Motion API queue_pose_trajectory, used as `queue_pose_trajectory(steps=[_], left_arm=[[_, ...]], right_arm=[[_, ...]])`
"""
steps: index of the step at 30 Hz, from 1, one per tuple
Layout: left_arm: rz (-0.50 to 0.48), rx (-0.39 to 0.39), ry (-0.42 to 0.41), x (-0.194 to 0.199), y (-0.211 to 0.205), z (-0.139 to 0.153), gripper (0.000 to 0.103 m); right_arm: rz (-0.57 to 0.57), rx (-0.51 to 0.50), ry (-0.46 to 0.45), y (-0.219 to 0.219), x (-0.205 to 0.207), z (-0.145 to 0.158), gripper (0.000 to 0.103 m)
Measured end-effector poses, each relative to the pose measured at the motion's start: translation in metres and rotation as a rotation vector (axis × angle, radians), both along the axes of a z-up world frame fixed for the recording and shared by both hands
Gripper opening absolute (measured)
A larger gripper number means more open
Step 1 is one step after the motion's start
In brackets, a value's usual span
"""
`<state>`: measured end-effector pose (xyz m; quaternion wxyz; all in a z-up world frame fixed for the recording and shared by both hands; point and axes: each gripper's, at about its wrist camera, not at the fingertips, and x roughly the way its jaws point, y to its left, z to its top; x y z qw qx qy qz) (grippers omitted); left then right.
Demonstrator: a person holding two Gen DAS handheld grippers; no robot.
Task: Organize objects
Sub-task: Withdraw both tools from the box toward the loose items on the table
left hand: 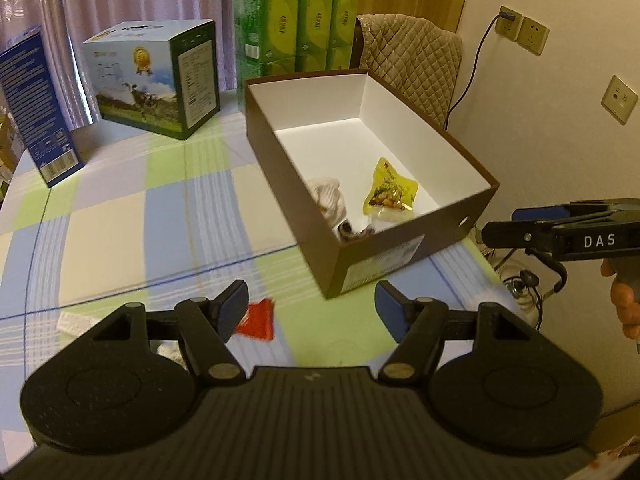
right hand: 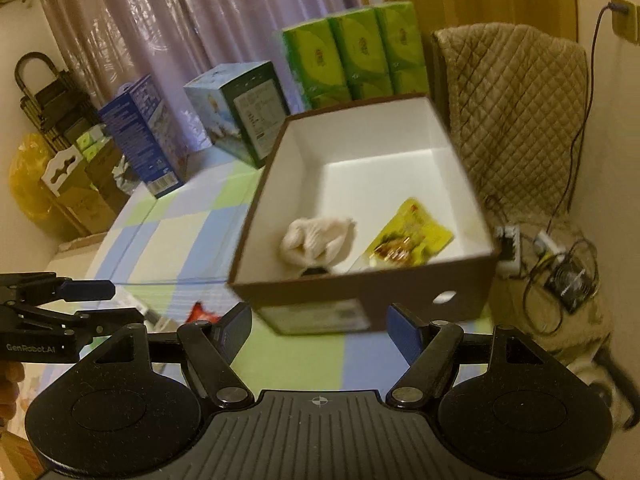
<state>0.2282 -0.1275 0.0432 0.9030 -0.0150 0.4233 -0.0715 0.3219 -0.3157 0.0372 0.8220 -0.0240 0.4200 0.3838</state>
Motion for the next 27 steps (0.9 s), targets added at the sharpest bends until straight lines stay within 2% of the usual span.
queue_pose_trajectory(steps=[14, 27], left_arm=[[0.033, -0.013, 0.036, -0.067, 0.070, -0.015, 0.066], [0.108, -0.012, 0.087, -0.104, 0.123, -0.034, 0.066]], right_arm=[[0.066, -0.034, 0.068, 0.058, -0.082, -0.027, 0.072], [0.116, -0.069, 0.121, 0.094, -0.115, -0.050, 0.072]])
